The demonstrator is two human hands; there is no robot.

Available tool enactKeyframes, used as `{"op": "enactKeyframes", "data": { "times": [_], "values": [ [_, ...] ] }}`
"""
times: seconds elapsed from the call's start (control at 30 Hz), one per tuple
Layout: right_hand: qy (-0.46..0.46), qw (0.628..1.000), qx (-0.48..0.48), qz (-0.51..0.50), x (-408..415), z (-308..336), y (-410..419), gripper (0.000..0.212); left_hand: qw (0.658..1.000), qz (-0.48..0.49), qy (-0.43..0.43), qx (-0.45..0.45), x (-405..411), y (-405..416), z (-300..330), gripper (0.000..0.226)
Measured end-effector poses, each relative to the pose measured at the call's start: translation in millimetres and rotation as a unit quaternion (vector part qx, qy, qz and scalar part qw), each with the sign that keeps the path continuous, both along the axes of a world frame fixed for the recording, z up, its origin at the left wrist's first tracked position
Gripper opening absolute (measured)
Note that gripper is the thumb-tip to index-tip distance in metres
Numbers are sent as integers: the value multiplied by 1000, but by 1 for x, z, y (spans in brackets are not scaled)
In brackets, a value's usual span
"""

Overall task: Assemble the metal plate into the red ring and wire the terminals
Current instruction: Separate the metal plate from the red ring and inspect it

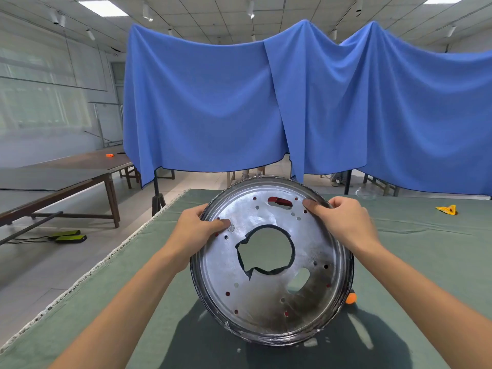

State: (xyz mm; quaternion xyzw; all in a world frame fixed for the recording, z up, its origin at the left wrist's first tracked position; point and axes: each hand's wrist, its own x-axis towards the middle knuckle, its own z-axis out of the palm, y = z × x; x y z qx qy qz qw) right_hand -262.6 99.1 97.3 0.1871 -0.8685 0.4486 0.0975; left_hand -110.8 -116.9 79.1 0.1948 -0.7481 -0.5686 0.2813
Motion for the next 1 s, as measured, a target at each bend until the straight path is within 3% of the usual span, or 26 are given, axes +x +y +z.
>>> {"op": "enactKeyframes", "data": {
  "times": [0.43, 0.73, 1.0],
  "values": [
    [-24, 998, 63, 0, 7, 11, 0, 62, 1000, 13, 9, 4, 1, 2, 2, 10],
    [-38, 998, 57, 17, 9, 12, -2, 61, 1000, 15, -4, 6, 5, 0, -3, 11],
    [-12, 995, 99, -15, 14, 16, -4, 61, 1000, 19, -7, 12, 6, -1, -6, 8]
  ]
}}
